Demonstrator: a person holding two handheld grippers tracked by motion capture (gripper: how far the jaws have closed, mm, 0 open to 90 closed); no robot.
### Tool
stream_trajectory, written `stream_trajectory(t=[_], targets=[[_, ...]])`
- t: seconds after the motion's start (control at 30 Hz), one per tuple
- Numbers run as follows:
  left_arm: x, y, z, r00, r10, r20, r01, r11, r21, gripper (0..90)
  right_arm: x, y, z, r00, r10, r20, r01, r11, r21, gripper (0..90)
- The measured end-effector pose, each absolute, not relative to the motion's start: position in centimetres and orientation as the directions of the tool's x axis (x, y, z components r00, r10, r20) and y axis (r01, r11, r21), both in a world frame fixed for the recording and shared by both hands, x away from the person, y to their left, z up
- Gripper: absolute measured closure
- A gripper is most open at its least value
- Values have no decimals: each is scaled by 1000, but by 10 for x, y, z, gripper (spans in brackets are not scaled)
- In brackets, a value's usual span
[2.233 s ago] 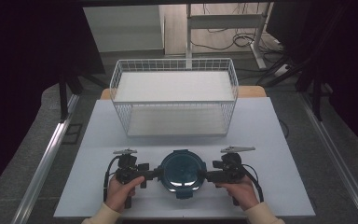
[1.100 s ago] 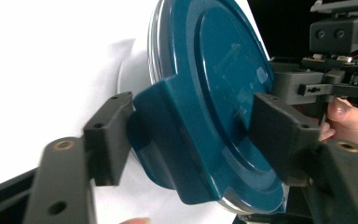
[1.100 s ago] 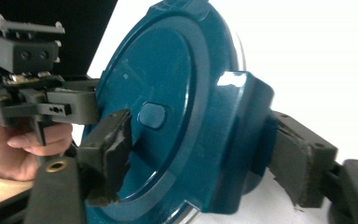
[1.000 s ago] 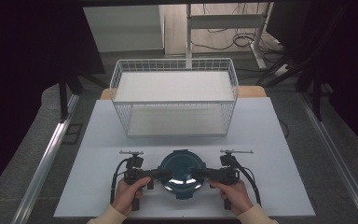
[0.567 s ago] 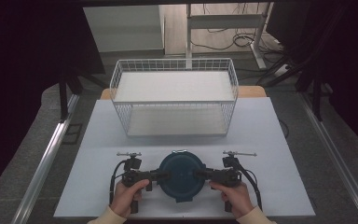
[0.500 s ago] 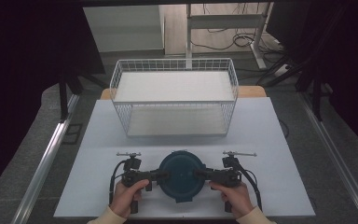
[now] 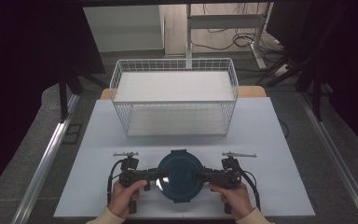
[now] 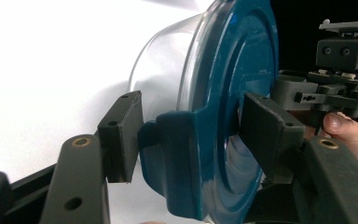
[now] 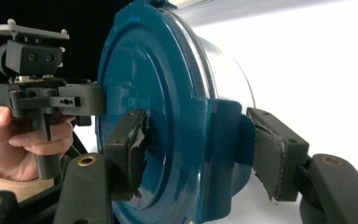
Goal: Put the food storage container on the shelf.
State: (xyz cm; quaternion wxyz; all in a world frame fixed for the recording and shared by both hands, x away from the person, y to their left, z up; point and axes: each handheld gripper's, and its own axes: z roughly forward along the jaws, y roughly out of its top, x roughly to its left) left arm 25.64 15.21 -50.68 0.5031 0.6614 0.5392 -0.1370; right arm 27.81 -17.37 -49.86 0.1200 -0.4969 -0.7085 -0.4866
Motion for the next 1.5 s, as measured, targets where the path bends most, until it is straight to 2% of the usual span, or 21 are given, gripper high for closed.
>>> stream_trajectory(t=[0.97, 1.5], targets=[[250, 155, -480, 477, 576, -664, 789, 53, 612, 409, 272, -170, -467, -602, 583, 545, 714, 88, 694, 409], [270, 156, -447, 516, 590, -621, 758, 23, 652, 407, 292, -168, -440, -630, 574, 523, 690, 105, 717, 410]])
